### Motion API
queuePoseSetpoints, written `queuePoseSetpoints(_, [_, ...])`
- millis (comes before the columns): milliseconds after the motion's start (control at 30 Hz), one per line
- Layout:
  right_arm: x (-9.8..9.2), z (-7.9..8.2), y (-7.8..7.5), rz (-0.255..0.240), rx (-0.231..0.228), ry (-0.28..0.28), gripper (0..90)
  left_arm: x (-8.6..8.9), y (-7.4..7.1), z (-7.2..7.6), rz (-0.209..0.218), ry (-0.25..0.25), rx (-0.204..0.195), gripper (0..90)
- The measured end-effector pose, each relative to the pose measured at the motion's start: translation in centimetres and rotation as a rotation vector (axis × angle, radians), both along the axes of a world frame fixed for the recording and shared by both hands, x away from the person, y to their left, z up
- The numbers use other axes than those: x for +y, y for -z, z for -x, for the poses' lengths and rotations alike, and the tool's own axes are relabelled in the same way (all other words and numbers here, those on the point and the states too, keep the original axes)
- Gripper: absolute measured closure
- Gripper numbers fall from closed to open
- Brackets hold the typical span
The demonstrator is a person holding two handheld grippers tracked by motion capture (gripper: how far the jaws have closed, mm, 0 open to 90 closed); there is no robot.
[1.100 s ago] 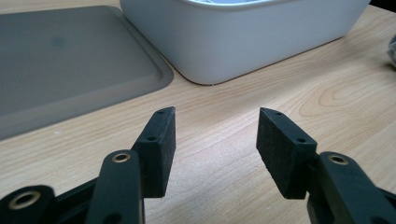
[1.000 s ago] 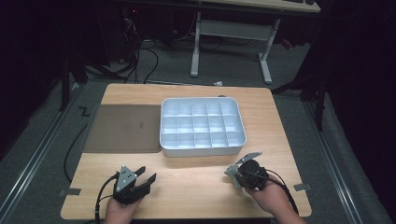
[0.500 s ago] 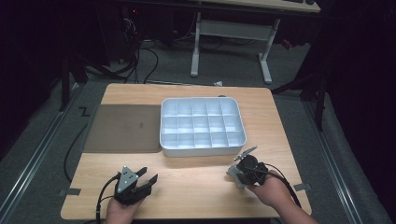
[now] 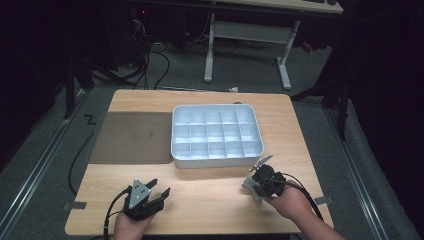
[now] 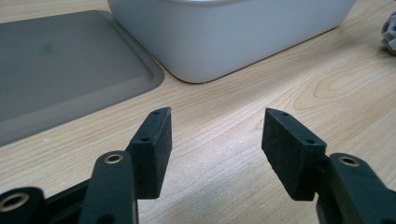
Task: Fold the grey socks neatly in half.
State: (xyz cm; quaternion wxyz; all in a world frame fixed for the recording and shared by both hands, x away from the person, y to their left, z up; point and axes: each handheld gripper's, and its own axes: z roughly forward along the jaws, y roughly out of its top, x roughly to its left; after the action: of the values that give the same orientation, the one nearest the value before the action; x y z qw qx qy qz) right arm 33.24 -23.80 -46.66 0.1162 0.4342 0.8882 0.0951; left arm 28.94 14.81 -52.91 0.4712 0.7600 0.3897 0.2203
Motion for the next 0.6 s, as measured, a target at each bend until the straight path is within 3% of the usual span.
queuePoseSetpoints(600, [-1.6, -1.0, -3.7, -0.036, -0.009, 0.007, 75.2, 0.1, -0.3, -0.1, 0.034, 0.054, -0.013, 39.0])
